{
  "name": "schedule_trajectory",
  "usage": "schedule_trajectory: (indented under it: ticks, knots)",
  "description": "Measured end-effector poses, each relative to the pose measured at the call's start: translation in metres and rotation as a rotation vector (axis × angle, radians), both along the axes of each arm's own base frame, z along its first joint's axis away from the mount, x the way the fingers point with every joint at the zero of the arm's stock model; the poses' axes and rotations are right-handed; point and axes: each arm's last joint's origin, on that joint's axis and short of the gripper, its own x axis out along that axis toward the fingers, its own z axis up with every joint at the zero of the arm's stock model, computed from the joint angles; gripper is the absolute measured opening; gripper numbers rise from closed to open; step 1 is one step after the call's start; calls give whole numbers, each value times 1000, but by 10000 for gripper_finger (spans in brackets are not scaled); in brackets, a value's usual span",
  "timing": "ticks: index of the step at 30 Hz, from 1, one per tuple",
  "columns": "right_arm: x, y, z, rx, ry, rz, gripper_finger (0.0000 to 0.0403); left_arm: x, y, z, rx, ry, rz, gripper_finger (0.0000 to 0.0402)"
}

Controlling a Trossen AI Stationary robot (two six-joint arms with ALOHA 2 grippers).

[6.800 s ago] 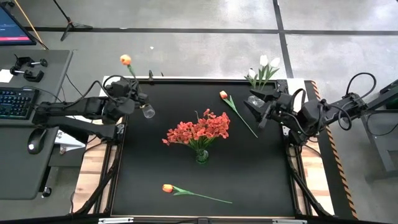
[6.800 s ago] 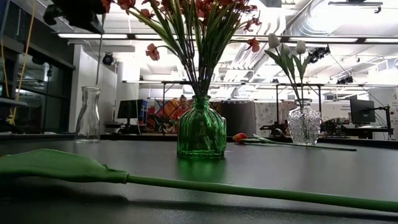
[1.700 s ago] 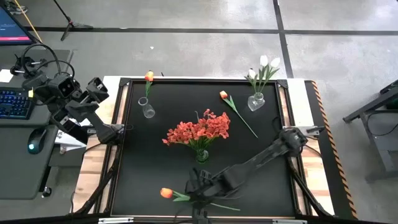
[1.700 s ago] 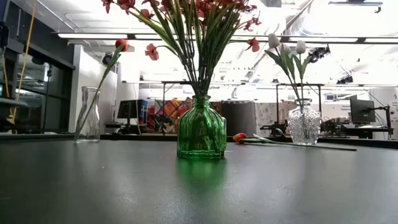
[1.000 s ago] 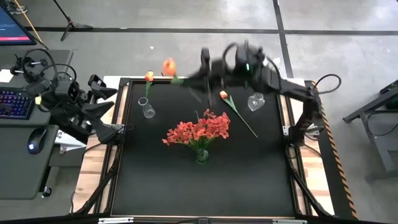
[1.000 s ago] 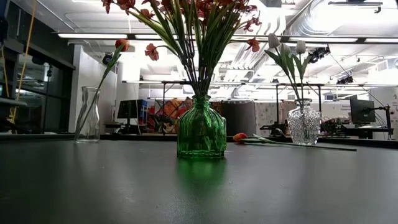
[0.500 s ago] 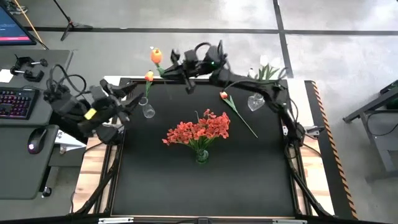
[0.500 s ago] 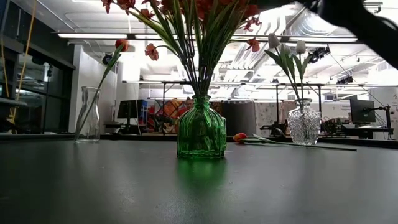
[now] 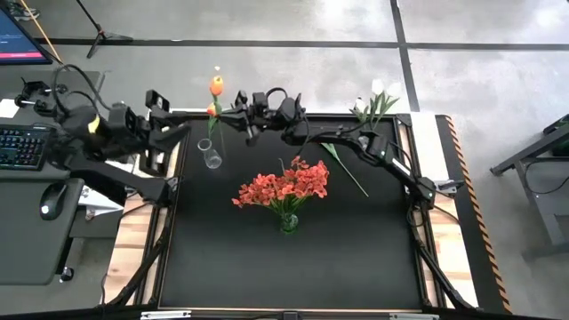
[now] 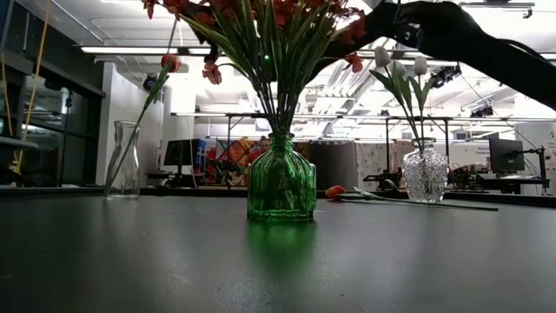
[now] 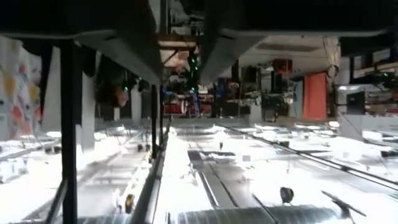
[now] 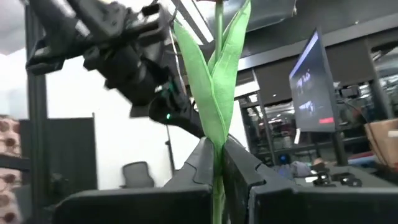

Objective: Sort flowers into vase by color
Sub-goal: Put the bottom light orange flower into the left transparent vase

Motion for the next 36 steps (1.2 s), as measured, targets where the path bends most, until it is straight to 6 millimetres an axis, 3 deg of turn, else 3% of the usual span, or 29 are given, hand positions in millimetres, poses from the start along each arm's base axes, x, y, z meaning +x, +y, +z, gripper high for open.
schedule_trajectory:
  ticks: [3, 5, 16, 22, 28, 32, 36]
  knots:
    - [5, 9, -1, -10, -7, -75, 0, -1, 6, 4, 23, 52, -30, 30]
    - [8, 13, -2, -16, -1, -137, 0, 2, 8, 7, 40, 74, -49, 9]
    - [17, 35, -5, 60, 4, -574, 0, 15, 12, 23, 74, 86, -47, 1]
    - [19, 46, -5, 141, 10, -693, 0, 16, 14, 29, 78, 71, 39, 1]
    - [40, 45, -1, 99, -22, -679, 0, 17, 15, 29, 91, 79, 70, 0]
    - [42, 40, -23, 102, 17, -713, 0, 15, 15, 30, 90, 73, 71, 0]
    - [42, 32, -29, 174, 48, -667, 0, 10, 16, 31, 85, 60, 70, 0]
